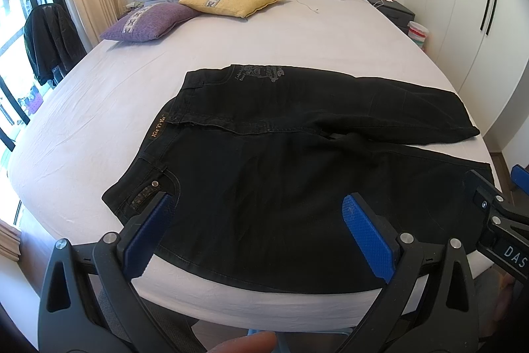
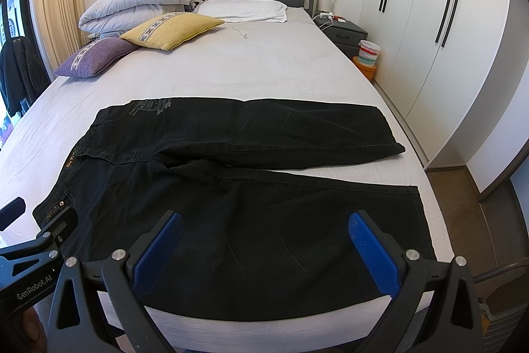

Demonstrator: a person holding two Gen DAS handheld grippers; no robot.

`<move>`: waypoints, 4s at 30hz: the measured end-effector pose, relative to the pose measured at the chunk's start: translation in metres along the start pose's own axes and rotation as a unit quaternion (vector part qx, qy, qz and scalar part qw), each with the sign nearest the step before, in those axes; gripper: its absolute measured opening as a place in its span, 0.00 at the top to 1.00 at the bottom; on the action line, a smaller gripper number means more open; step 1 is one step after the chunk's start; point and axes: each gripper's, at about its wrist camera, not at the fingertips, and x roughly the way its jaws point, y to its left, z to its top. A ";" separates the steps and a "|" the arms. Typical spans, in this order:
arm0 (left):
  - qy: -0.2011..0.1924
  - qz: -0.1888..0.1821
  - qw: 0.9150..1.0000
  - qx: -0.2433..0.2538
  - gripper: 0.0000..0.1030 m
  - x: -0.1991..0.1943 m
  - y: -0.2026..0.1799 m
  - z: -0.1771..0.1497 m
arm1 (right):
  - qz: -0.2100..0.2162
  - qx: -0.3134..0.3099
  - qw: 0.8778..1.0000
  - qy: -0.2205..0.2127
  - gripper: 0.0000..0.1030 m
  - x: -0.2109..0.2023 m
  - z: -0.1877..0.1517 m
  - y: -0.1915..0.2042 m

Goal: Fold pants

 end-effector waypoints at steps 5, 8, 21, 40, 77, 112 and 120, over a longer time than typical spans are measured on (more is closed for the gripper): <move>0.003 -0.004 1.000 0.001 0.00 0.000 0.000 0.000 | 0.000 0.000 1.000 0.000 0.00 0.000 0.000 0.000; 0.003 0.000 1.000 0.001 0.00 0.000 0.000 0.000 | 0.001 0.001 1.000 0.000 0.00 0.000 0.000 0.000; 0.012 -0.016 1.000 0.003 0.00 0.012 0.004 -0.002 | 0.003 0.001 1.000 0.006 0.00 0.003 -0.001 -0.001; 0.087 -0.158 0.983 0.038 0.00 0.133 0.084 0.075 | 0.231 -0.209 0.950 -0.009 0.00 0.062 0.071 -0.002; 0.232 -0.207 0.886 0.344 0.49 0.425 0.037 0.252 | 0.323 -0.250 0.907 0.104 0.07 0.267 0.161 -0.071; -0.148 -0.090 0.893 0.416 0.94 0.265 0.079 0.170 | 0.235 -0.385 0.884 0.120 0.39 0.351 0.189 -0.037; -0.141 -0.084 0.896 0.413 0.95 0.254 0.071 0.153 | 0.232 -0.392 0.877 0.153 0.91 0.344 0.187 -0.031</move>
